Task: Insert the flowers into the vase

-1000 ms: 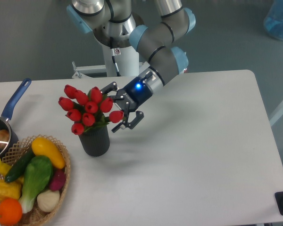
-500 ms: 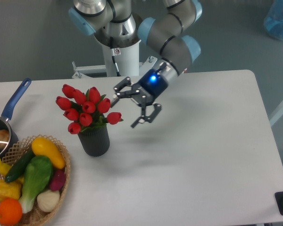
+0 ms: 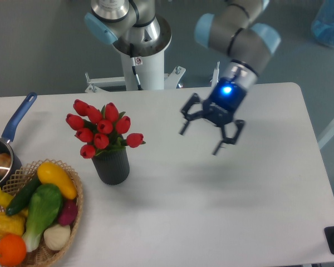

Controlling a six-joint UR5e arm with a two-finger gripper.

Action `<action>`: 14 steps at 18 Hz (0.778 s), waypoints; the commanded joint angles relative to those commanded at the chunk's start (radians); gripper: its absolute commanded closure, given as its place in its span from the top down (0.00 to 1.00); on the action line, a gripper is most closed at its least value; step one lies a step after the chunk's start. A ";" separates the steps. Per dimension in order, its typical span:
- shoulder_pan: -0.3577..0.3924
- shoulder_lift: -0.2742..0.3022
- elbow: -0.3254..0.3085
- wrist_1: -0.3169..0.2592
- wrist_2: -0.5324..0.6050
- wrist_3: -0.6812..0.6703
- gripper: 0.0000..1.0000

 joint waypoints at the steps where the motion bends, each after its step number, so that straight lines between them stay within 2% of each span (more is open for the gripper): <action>1: 0.000 -0.015 0.031 0.000 0.057 0.003 1.00; 6: -0.014 -0.077 0.143 -0.002 0.318 0.005 1.00; 8: -0.040 -0.091 0.167 -0.005 0.422 0.002 1.00; 12: -0.139 -0.150 0.227 -0.018 0.693 -0.014 1.00; 14: -0.172 -0.186 0.259 -0.049 0.790 -0.035 1.00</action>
